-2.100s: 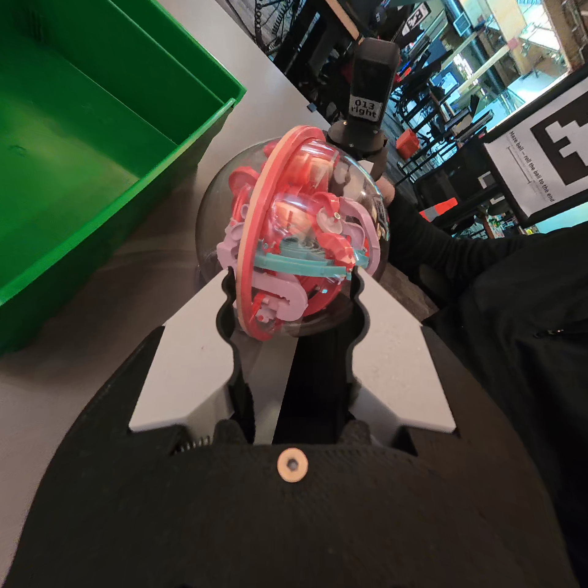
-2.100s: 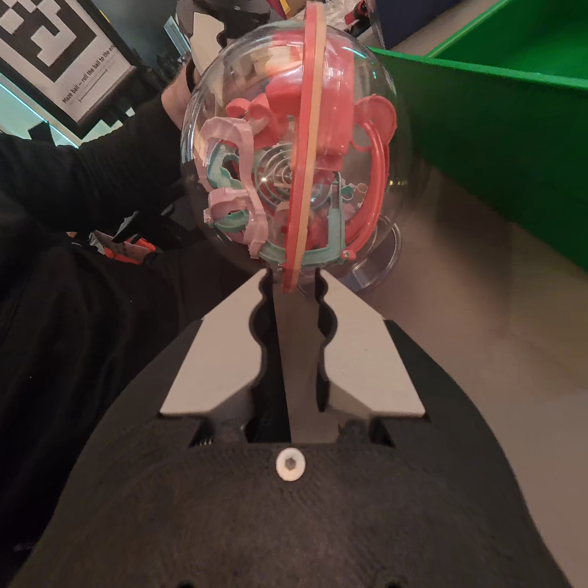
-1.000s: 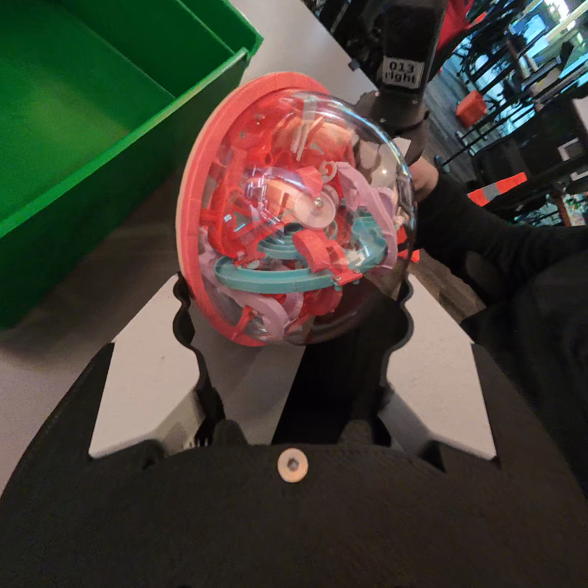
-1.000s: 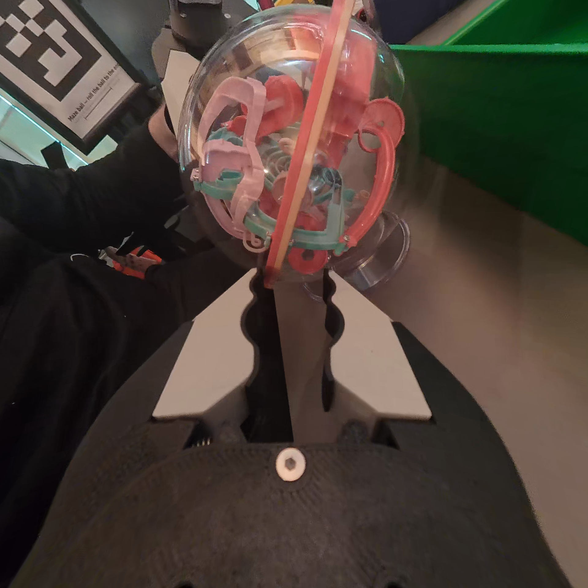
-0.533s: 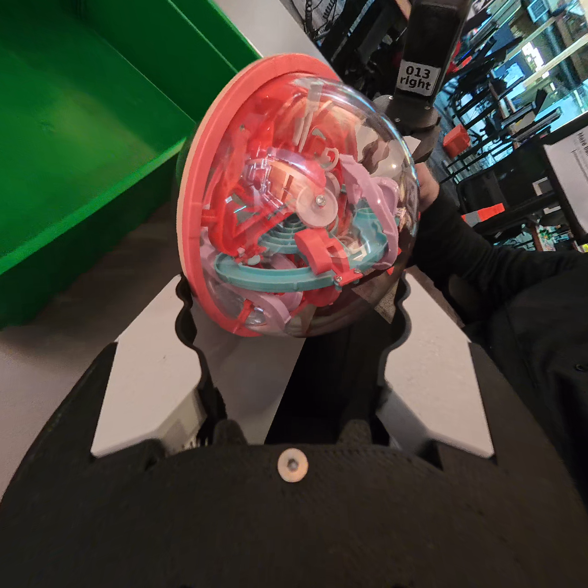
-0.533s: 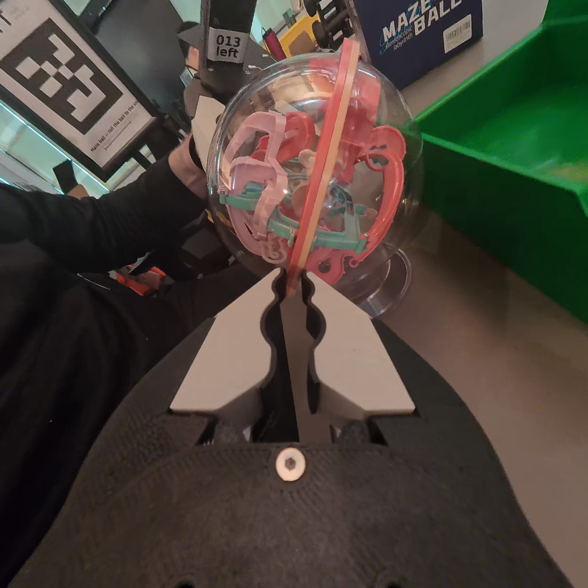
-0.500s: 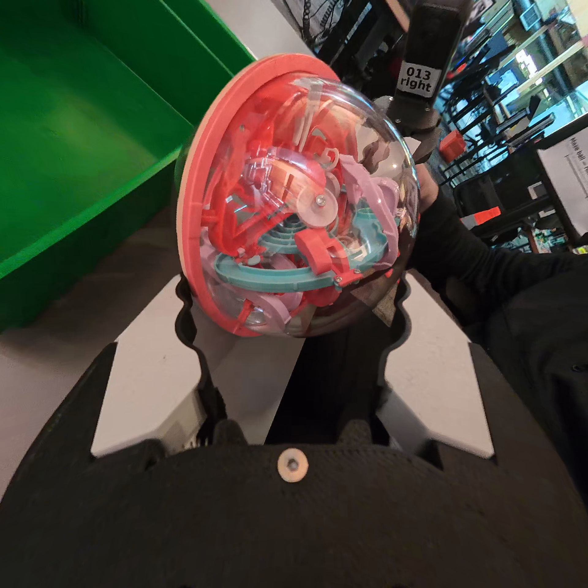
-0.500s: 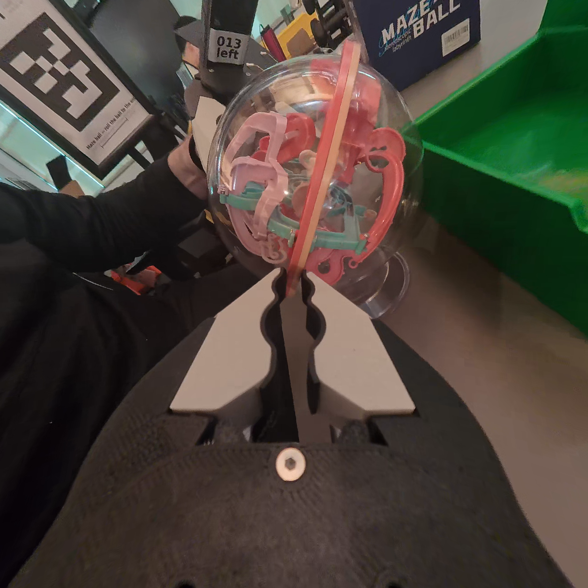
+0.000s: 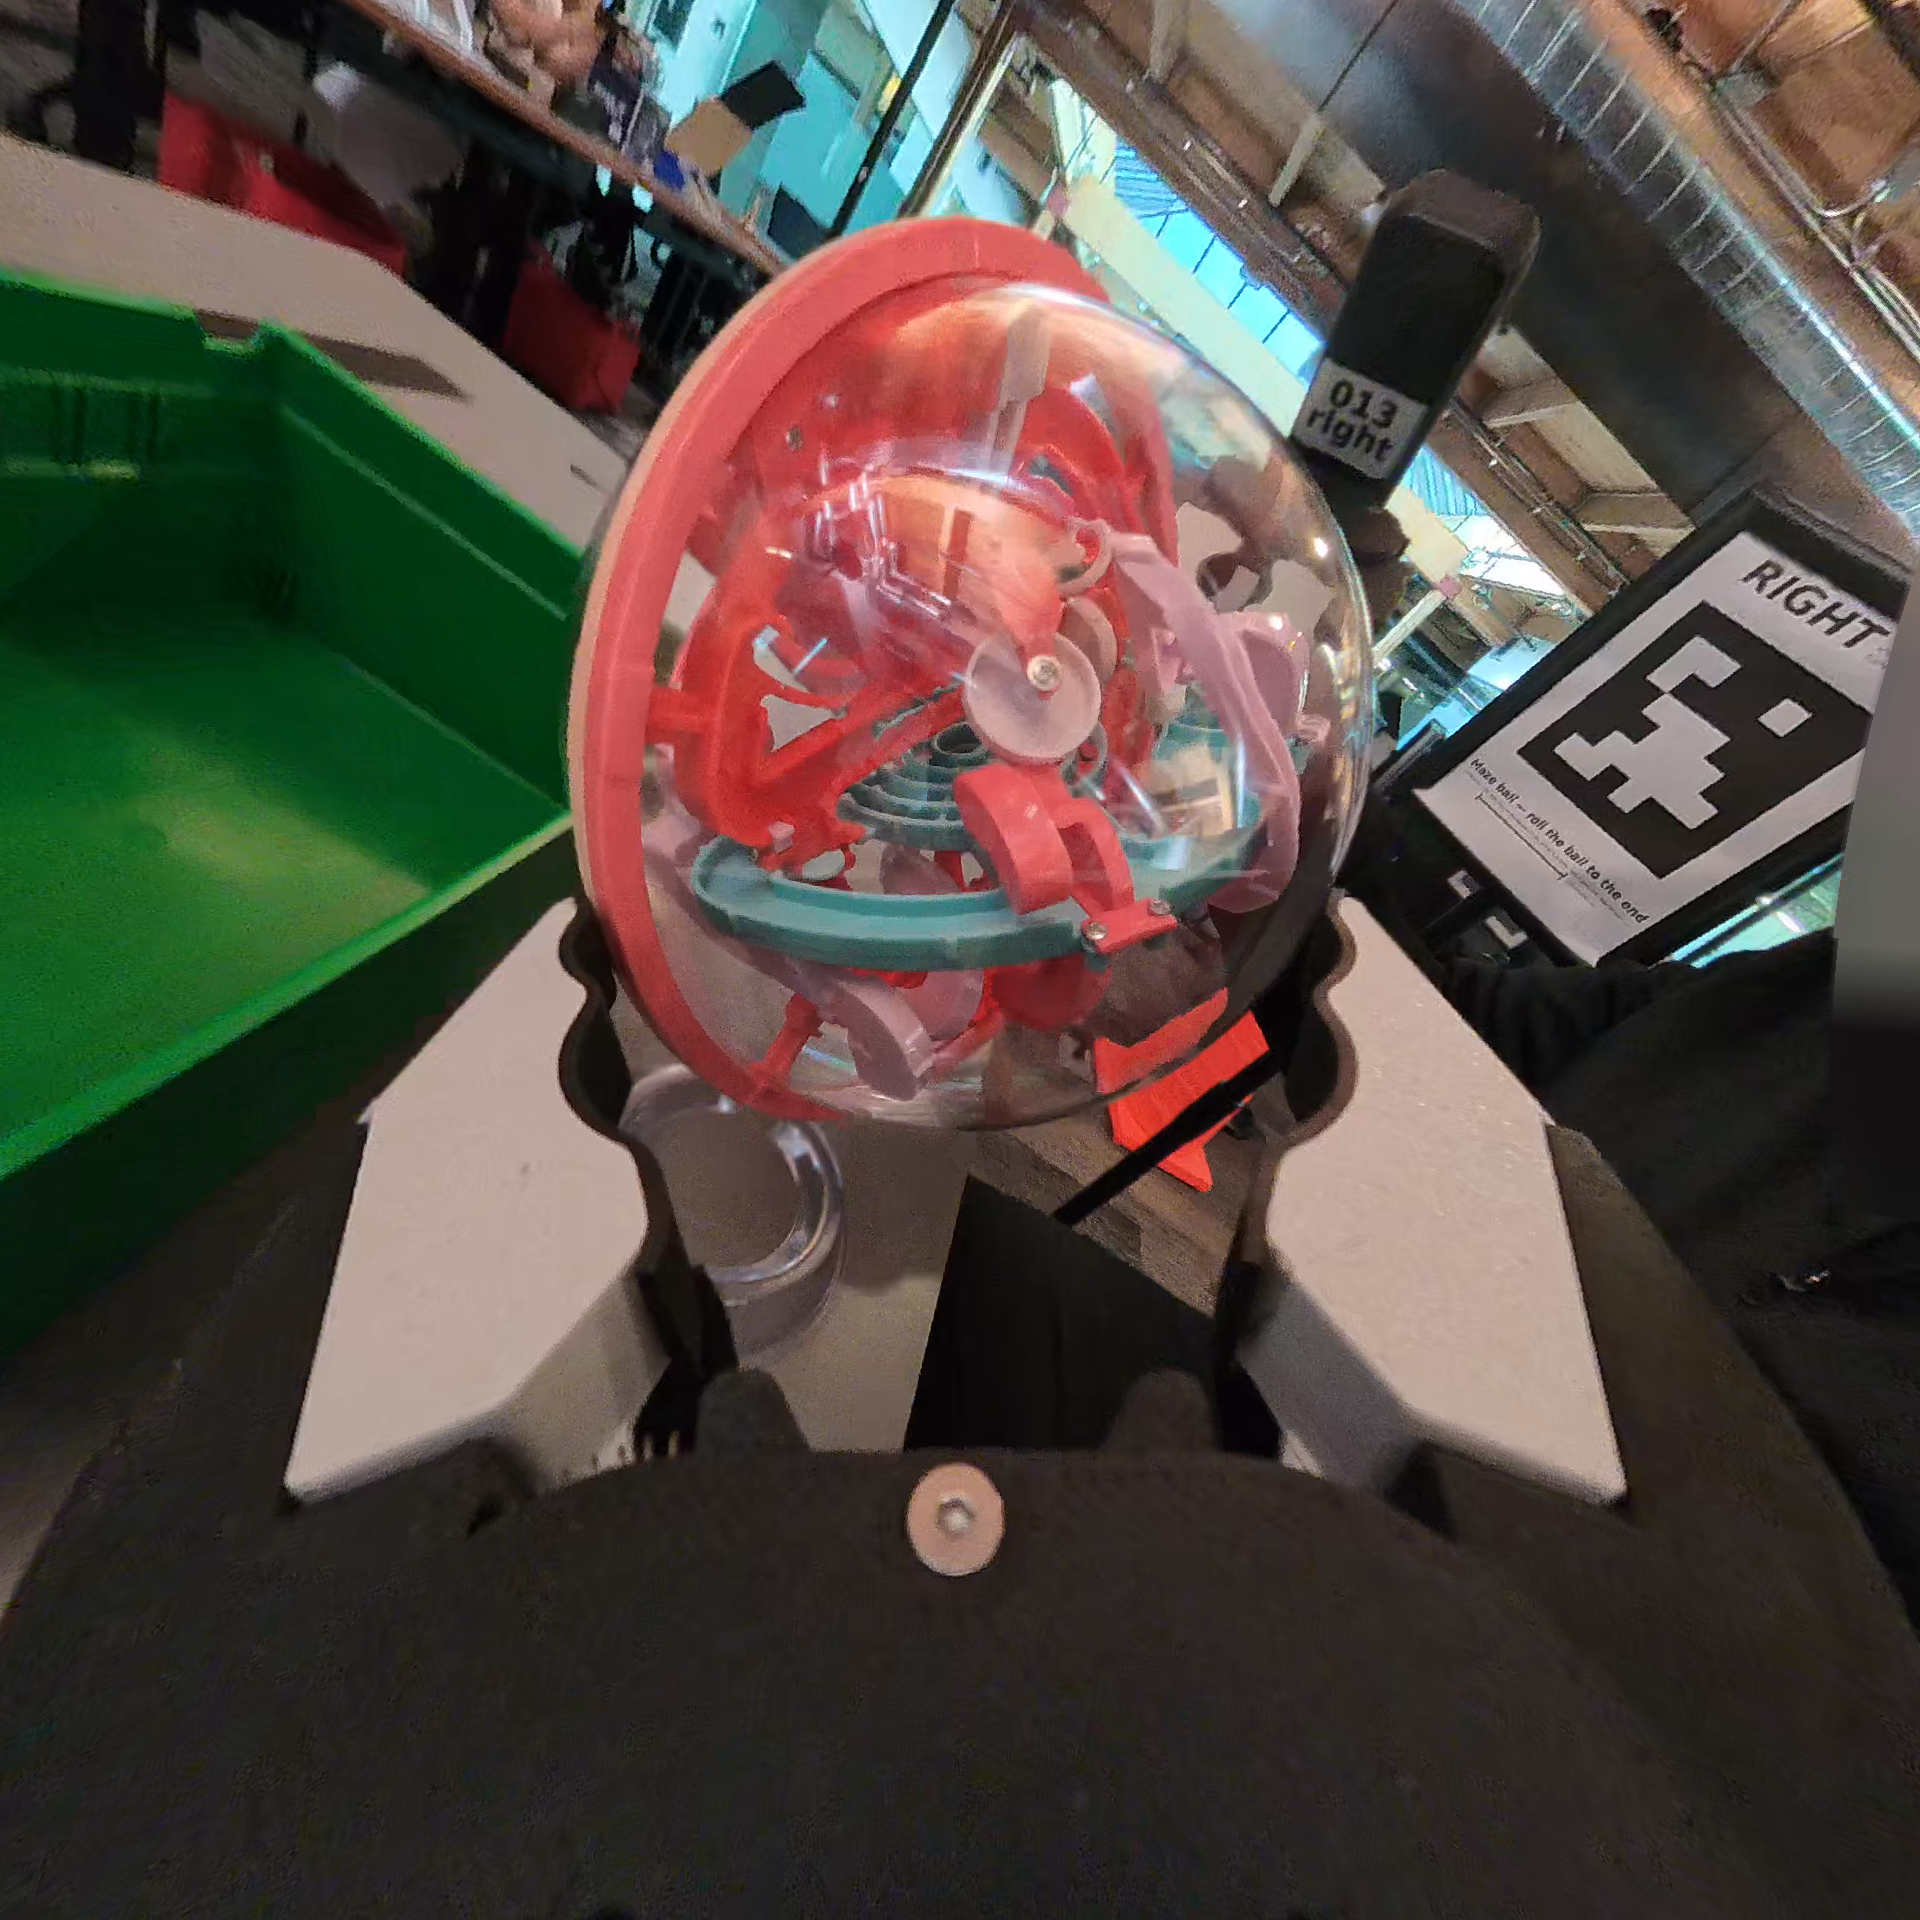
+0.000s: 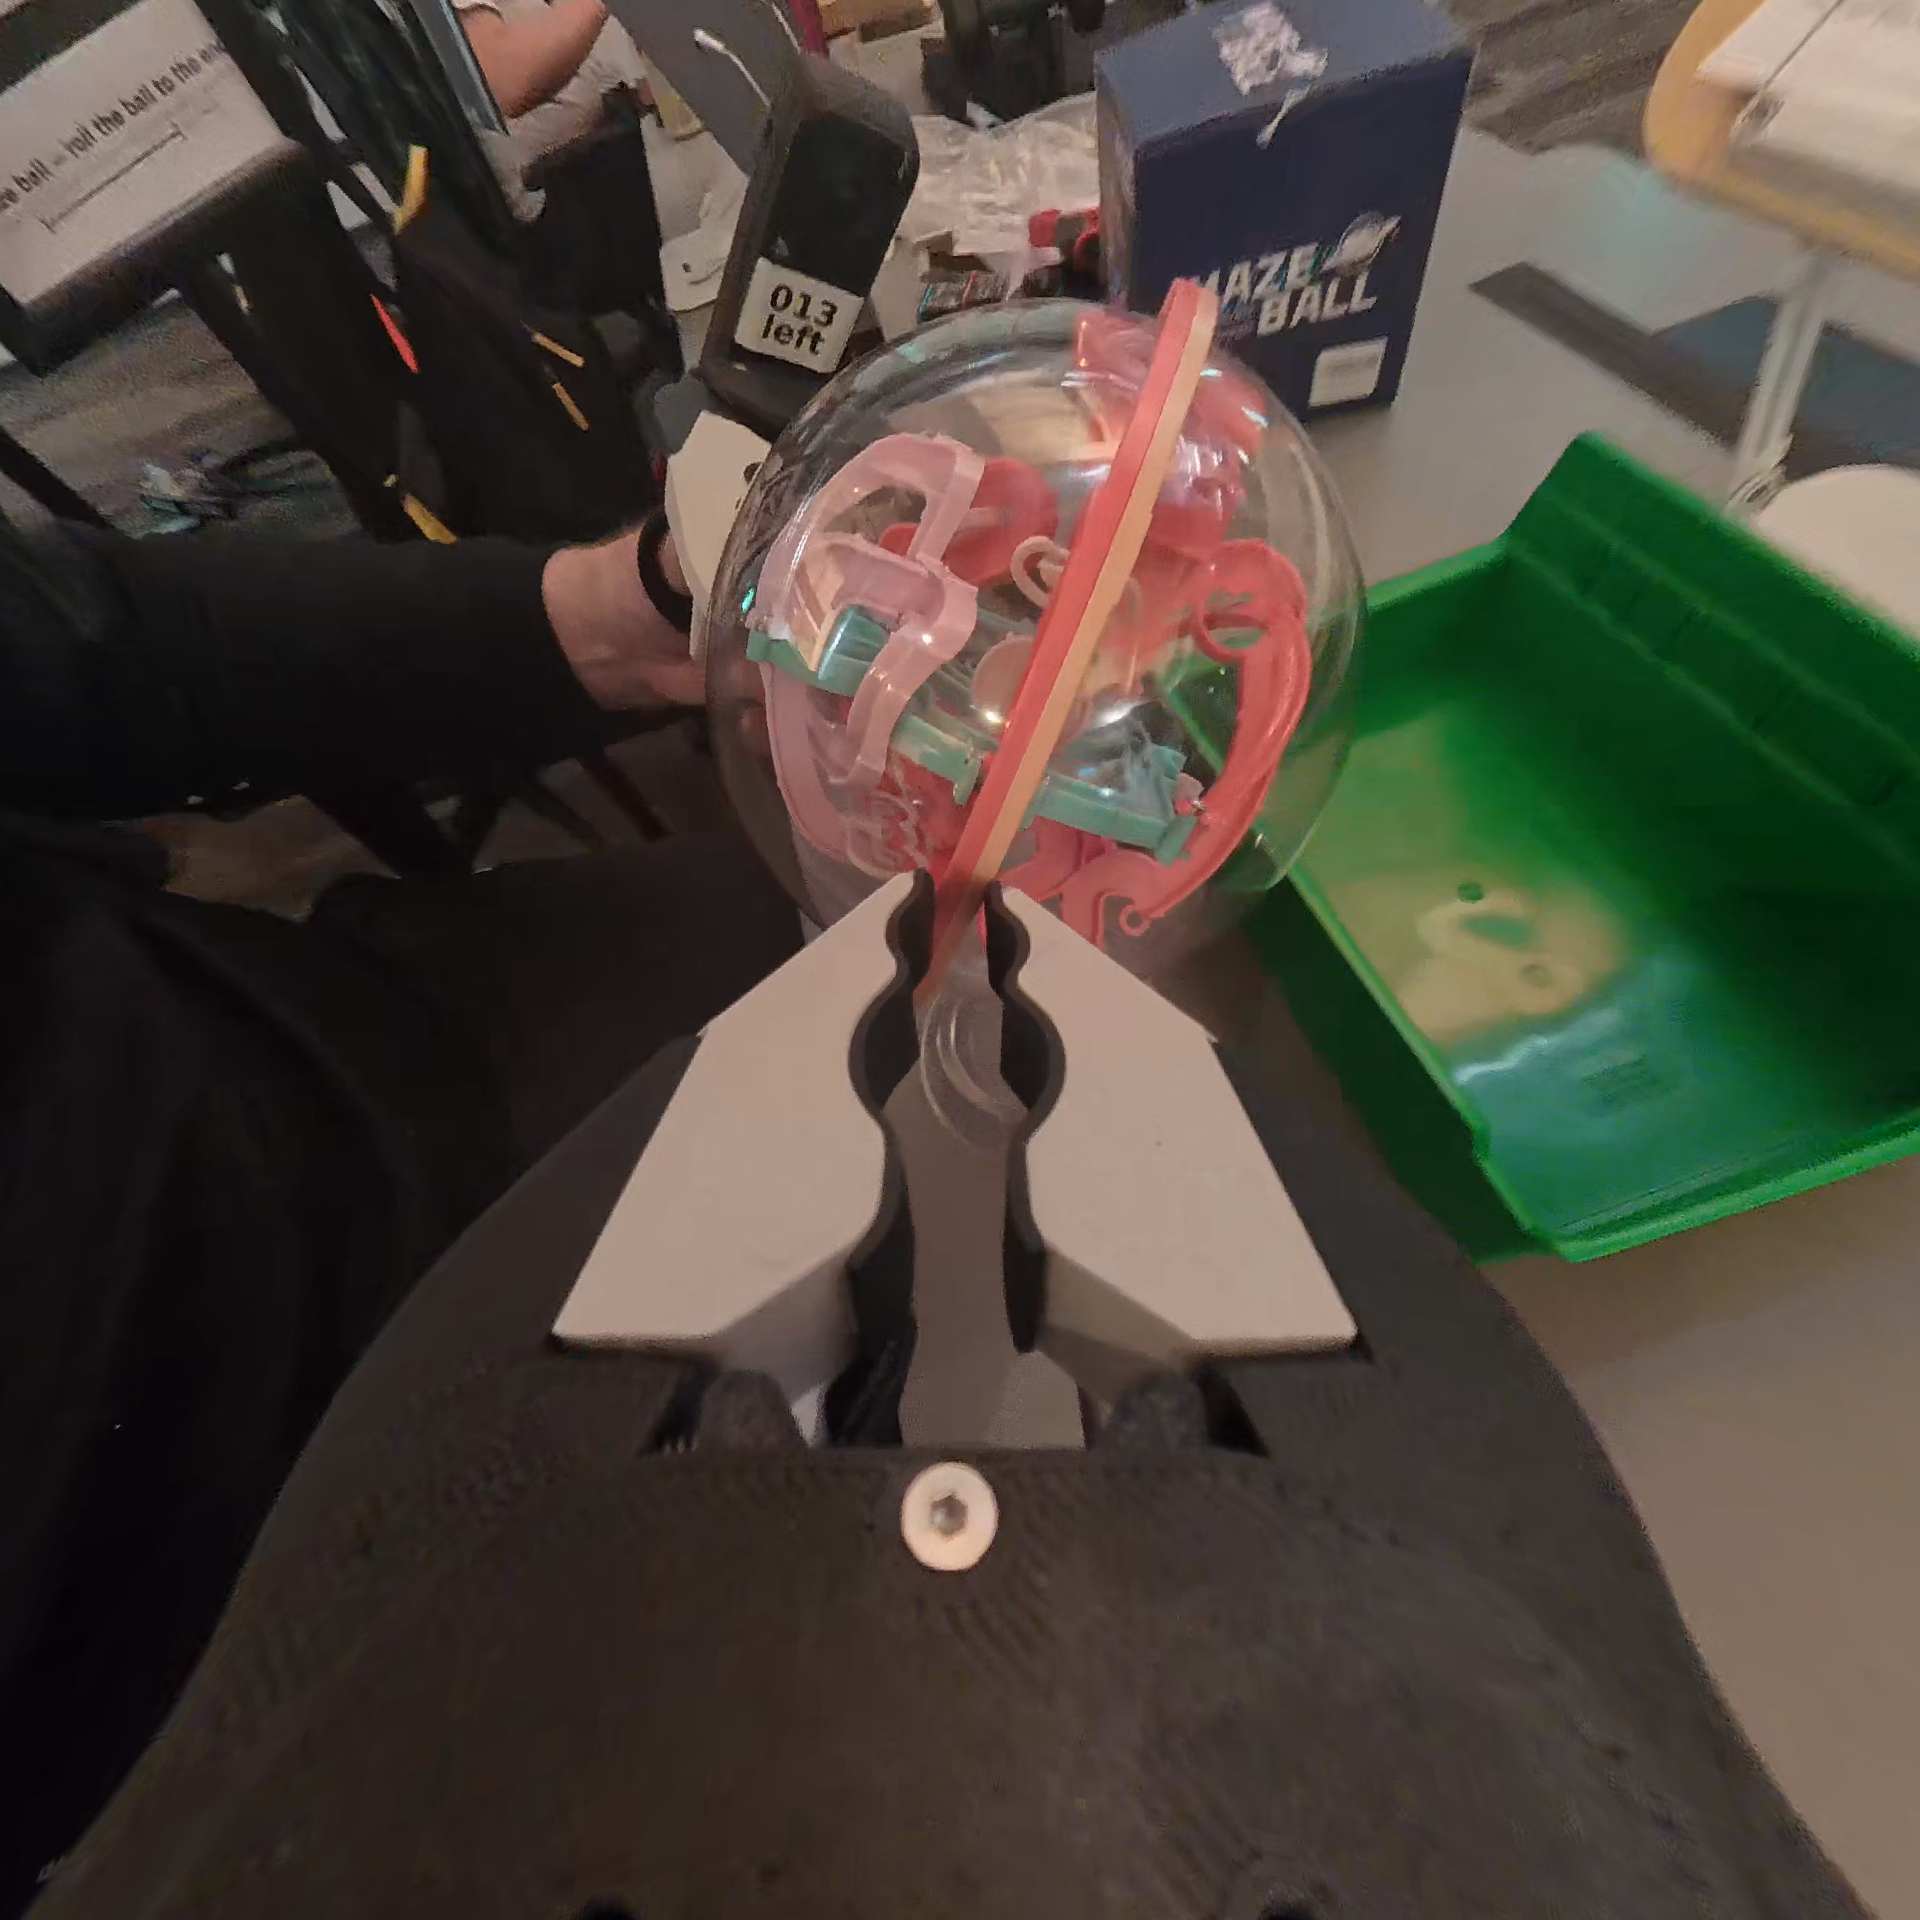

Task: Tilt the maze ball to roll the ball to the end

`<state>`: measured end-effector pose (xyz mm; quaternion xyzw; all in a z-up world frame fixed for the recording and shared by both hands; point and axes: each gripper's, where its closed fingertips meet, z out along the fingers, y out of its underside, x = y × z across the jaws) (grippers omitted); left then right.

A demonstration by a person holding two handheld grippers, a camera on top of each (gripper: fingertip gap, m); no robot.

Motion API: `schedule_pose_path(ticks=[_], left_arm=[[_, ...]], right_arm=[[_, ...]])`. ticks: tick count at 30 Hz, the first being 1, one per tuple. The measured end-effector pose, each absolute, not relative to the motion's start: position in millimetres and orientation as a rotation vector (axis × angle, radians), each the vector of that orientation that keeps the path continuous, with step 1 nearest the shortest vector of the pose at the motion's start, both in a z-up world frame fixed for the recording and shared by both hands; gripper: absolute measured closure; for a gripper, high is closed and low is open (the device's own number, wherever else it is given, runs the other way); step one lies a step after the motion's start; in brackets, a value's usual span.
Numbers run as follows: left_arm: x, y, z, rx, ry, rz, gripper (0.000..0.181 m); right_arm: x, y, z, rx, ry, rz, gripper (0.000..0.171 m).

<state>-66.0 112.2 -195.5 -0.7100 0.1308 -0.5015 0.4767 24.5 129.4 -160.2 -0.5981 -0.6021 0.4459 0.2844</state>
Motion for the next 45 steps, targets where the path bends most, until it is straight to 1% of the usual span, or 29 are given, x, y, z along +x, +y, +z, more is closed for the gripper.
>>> schedule_pose_path(ticks=[7,16,26,39,45], left_arm=[[-68.2,109.1,-150.6,-1.549,0.352,-1.226,0.053],[-69.8,98.4,-78.8,-1.358,0.438,-1.159,0.054],[-63.4,65.8,14.6,-1.247,0.635,-0.911,0.054],[-46.5,25.3,68.6,-1.124,0.767,-0.763,0.054],[-37.6,14.3,88.2,-1.046,0.811,-0.717,0.054]], right_arm=[[19.3,120.9,-107.0,-1.497,-1.643,0.982,0.164],[18.4,101.7,-34.3,-1.326,-1.603,0.857,0.164],[33.1,66.6,32.8,-1.086,-1.488,0.797,0.163],[50.7,25.0,77.5,-0.882,-1.408,0.756,0.164],[59.2,11.8,99.1,-0.822,-1.394,0.664,0.164]])
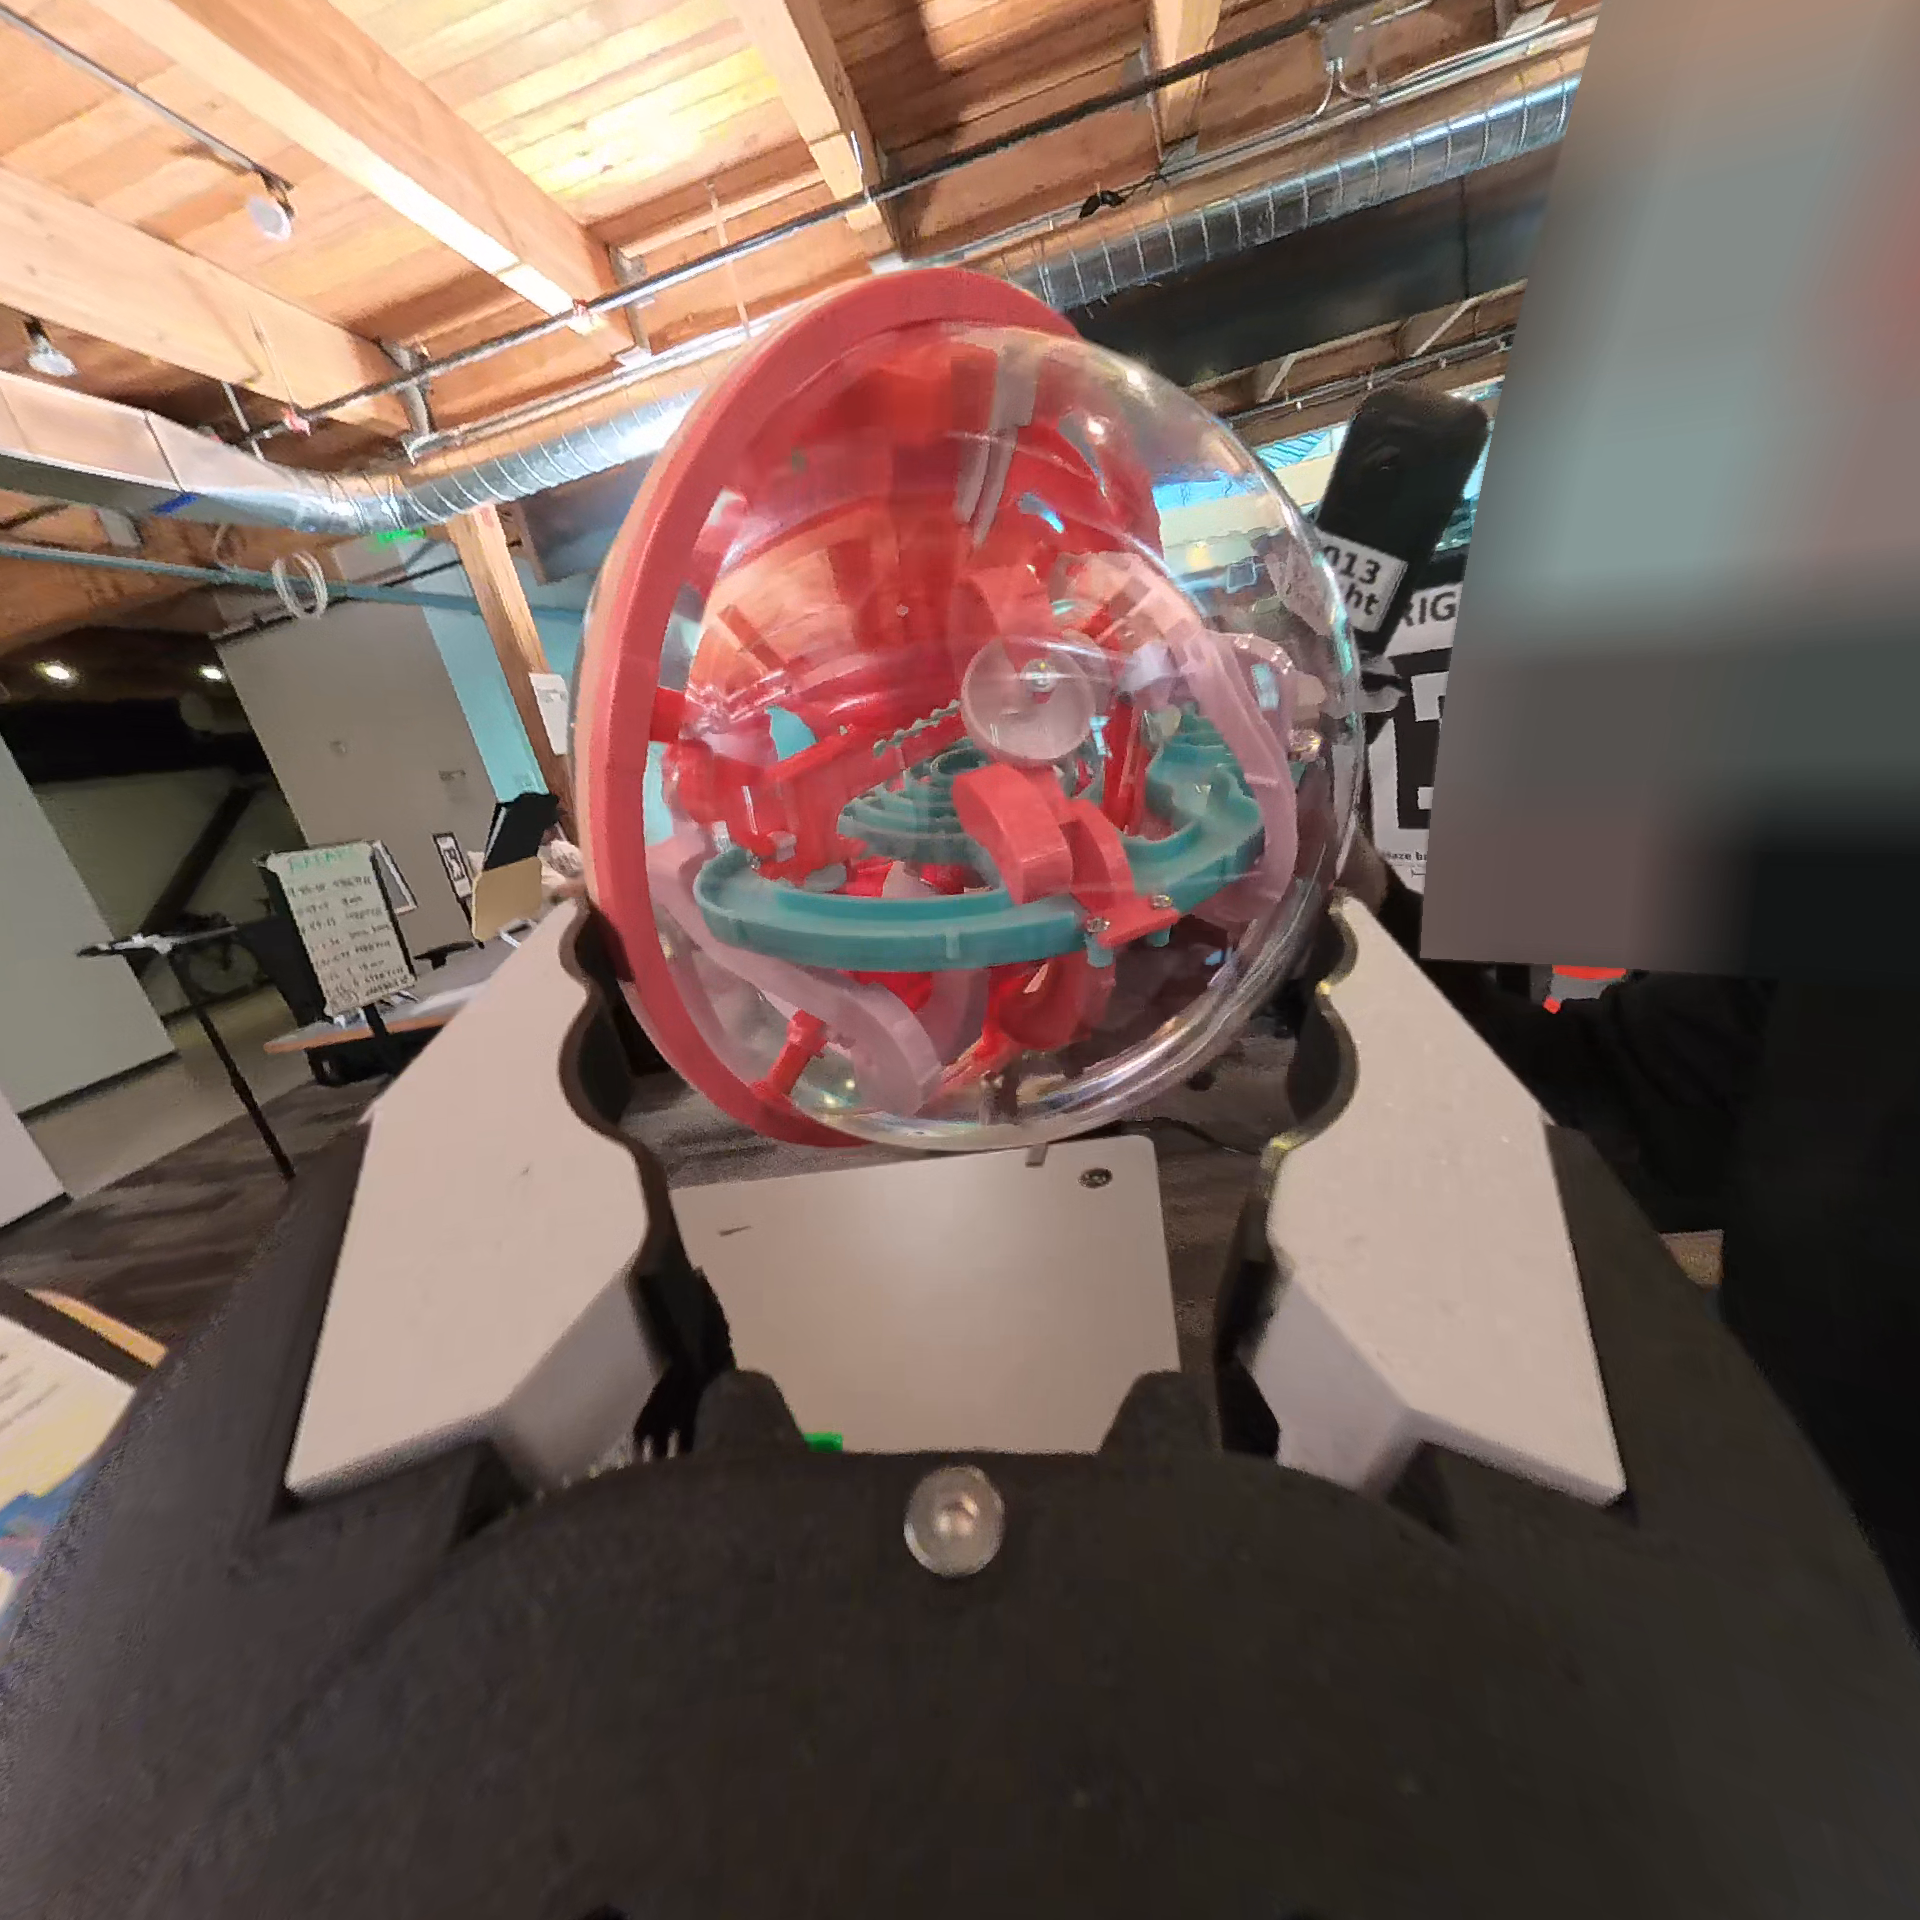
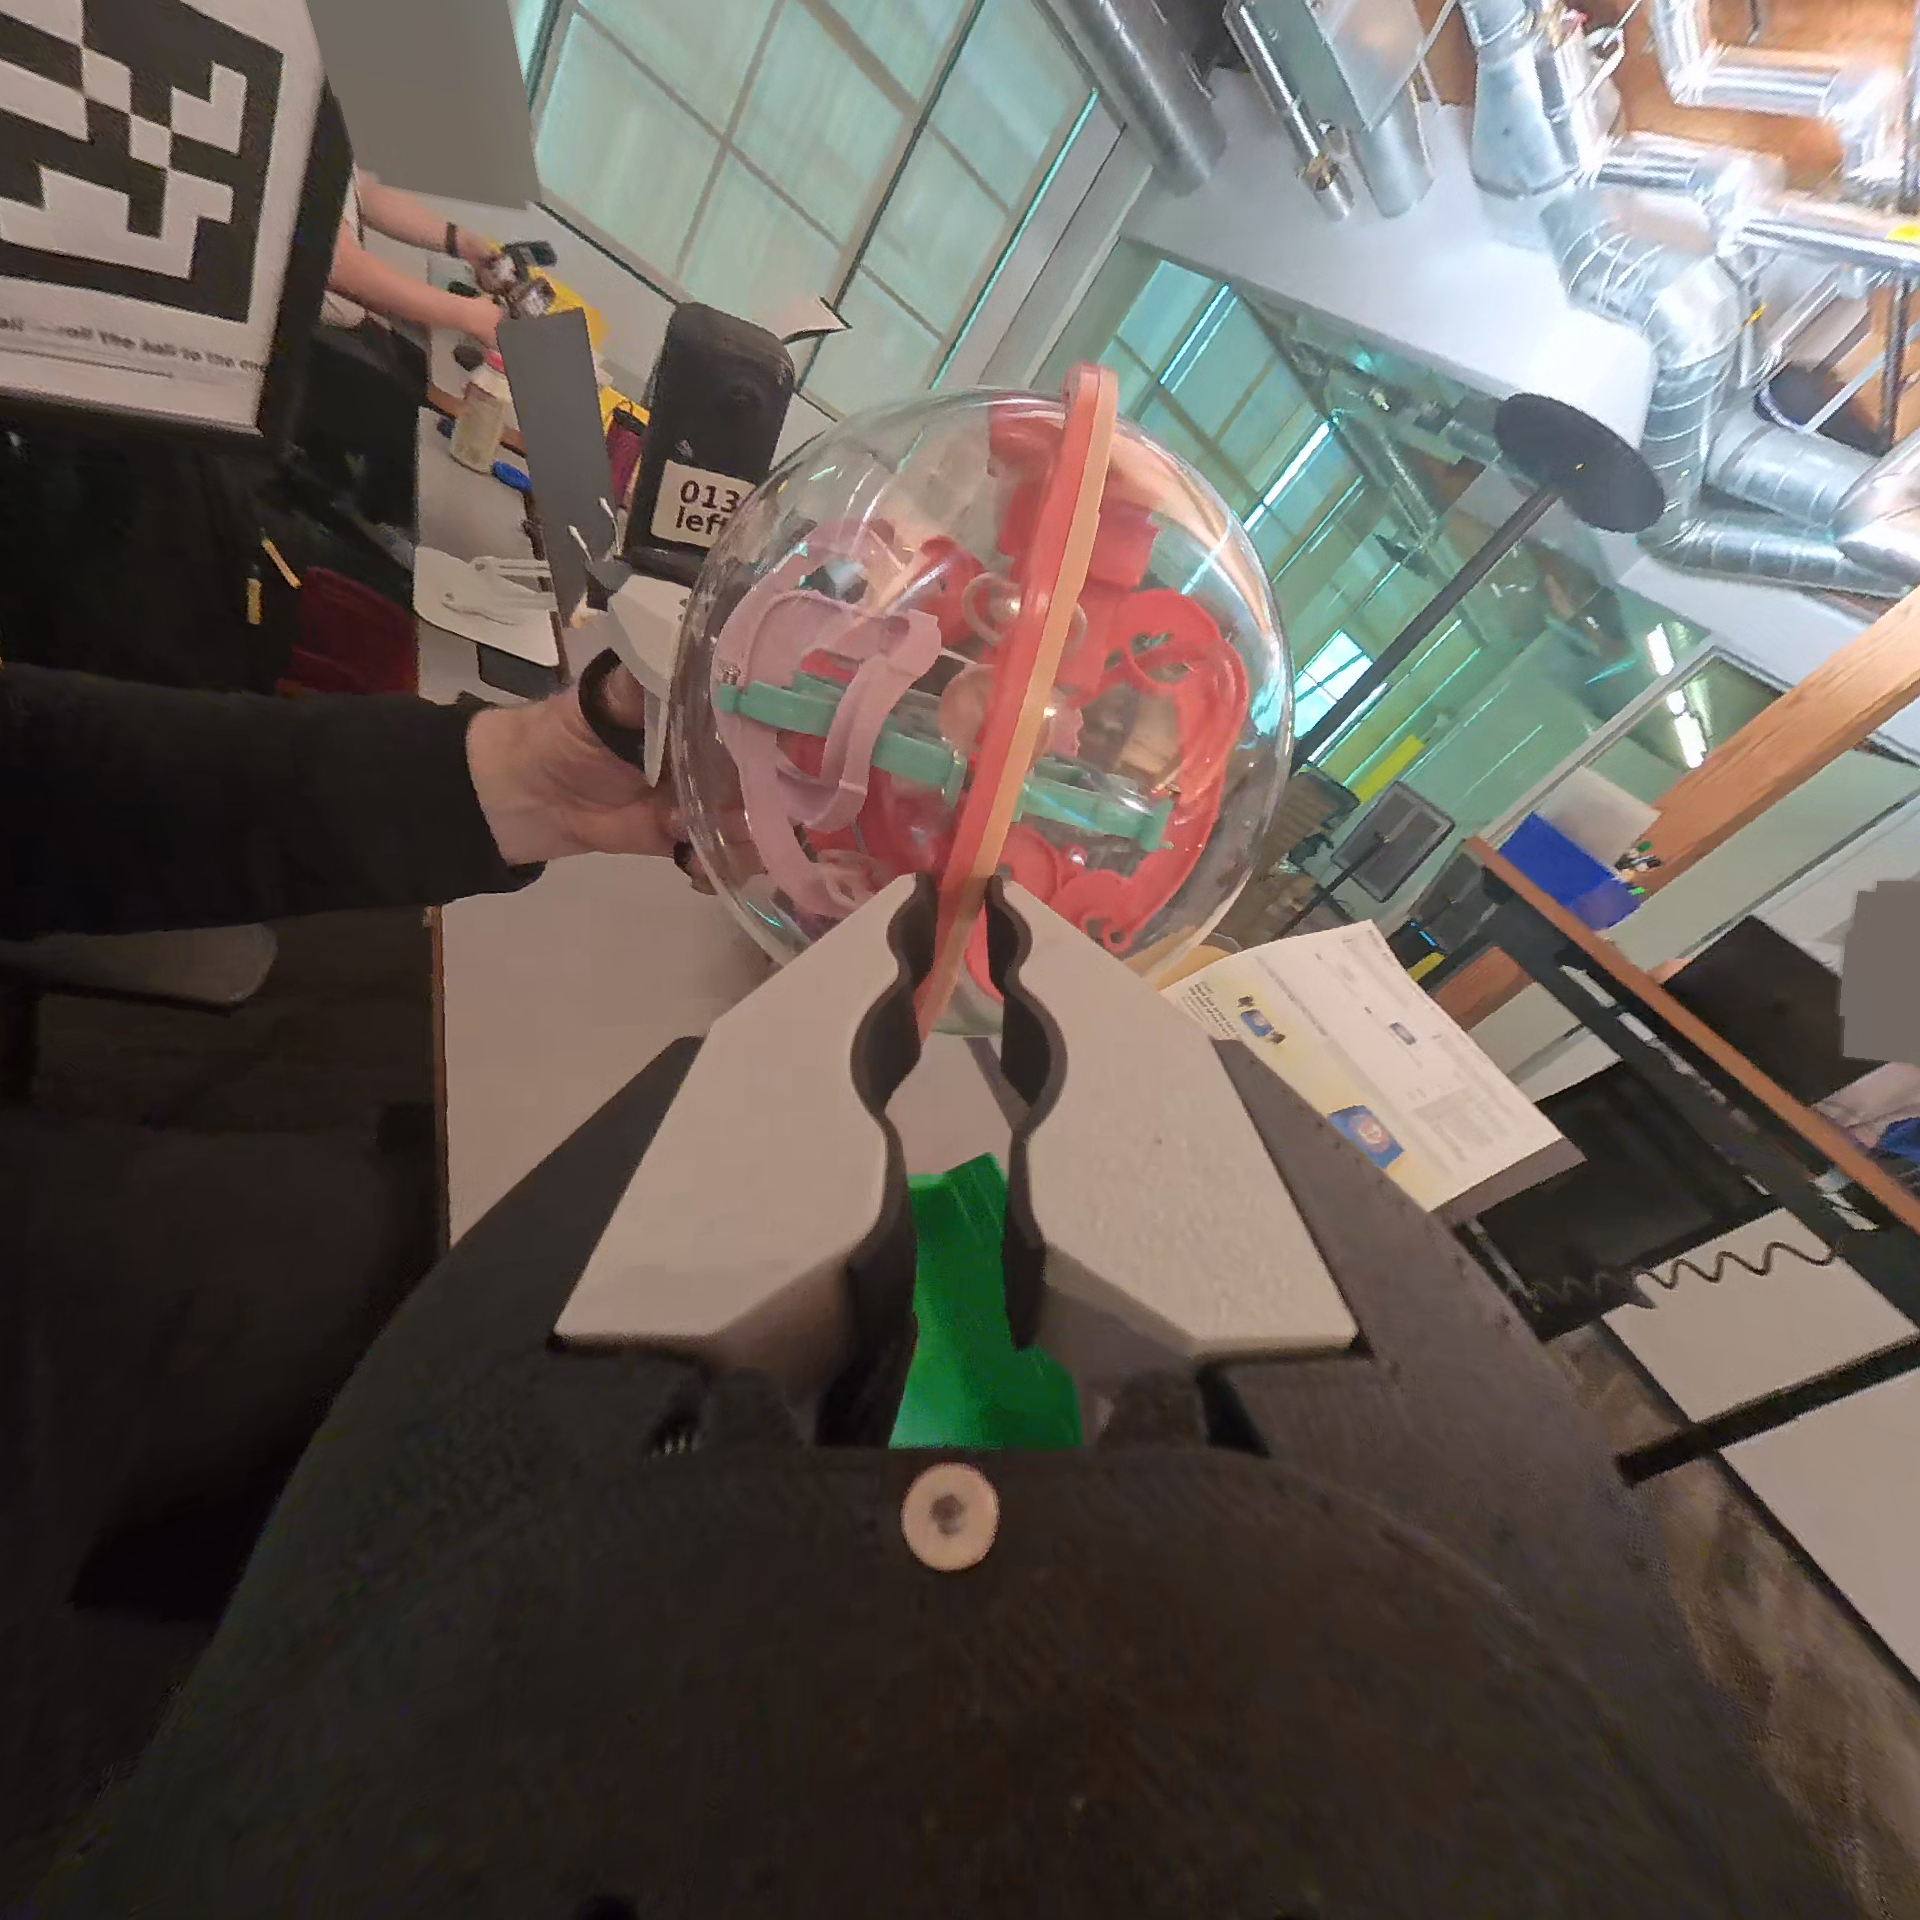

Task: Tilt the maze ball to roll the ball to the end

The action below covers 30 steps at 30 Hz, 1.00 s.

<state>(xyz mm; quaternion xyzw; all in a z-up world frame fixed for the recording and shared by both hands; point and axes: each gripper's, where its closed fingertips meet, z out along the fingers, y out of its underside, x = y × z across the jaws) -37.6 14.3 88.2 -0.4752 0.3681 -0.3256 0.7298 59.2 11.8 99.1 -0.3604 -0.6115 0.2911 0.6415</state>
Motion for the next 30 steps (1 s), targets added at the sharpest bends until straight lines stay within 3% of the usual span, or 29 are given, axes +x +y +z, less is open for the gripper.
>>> schedule_pose_path(ticks=[5,9,23,30], left_arm=[[-33.9,8.7,88.9,-1.035,0.823,-0.659,0.054],[-34.7,19.8,58.9,-1.100,0.780,-0.711,0.054],[-34.7,80.3,-182.5,-1.530,0.675,-0.866,0.054],[-38.8,101.2,-250.4,-1.724,0.726,-0.817,0.054]], right_arm=[[62.8,12.0,92.1,-0.834,-1.393,0.676,0.164],[61.3,22.8,66.4,-0.891,-1.385,0.734,0.164],[52.1,87.3,-132.2,-1.278,-1.359,0.982,0.165],[51.0,113.0,-197.6,-1.361,-1.369,1.065,0.165]])
